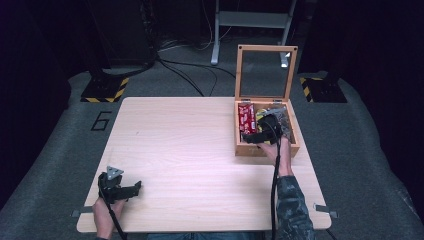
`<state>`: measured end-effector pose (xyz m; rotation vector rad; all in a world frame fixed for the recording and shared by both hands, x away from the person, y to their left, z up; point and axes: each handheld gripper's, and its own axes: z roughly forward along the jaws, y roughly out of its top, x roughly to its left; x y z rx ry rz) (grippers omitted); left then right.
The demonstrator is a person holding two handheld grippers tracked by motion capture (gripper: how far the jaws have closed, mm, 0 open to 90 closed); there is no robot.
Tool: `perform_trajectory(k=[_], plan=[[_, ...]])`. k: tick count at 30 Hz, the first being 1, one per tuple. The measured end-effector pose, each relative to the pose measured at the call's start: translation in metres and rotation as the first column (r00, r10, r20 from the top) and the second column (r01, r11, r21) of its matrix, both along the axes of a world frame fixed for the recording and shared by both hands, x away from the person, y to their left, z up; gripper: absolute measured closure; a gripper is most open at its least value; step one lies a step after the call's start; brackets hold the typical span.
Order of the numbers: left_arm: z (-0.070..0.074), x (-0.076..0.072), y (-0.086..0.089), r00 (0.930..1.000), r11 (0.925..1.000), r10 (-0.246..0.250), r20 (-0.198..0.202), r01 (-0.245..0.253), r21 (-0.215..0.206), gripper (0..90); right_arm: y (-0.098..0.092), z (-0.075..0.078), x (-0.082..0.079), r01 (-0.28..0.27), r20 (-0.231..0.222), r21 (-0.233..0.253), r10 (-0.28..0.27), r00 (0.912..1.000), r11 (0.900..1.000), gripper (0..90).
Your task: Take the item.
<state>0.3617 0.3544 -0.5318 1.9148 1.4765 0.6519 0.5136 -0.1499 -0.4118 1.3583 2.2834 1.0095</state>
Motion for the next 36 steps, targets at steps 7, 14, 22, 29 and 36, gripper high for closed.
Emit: perform_trajectory(k=[7, 14, 22, 29, 36], plan=[[0.0, 0.0, 0.0, 1.0, 1.0, -0.001, 0.0, 0.001, 0.001, 4.5, 0.004, -0.001, 0.017, 0.014, 0.0, 0.025, -0.014, 0.9999, 1.0, 26.2], [0.0, 0.0, 0.0, 1.0, 1.0, -0.006, -0.006, 0.006, 0.001, 4.5, 0.011, -0.002, 0.035, 0.066, -0.009, 0.032, -0.066, 0.9978, 0.997, 48.6], [0.0, 0.0, 0.0, 1.0, 1.0, -0.008, -0.005, 0.008, 0.0, 4.5, 0.018, -0.011, 0.051, 0.111, -0.006, 0.004, -0.111, 0.9938, 0.994, 58.6], [0.0, 0.0, 0.0, 1.0, 1.0, -0.008, -0.004, 0.008, -0.001, 4.5, 0.016, -0.018, 0.058, 0.133, -0.018, -0.009, -0.133, 0.9909, 0.991, 64.5], [0.0, 0.0, 0.0, 1.0, 1.0, -0.008, -0.004, 0.008, -0.001, 4.5, 0.02, -0.025, 0.061, 0.142, -0.021, -0.03, -0.143, 0.9896, 0.989, 69.3]])
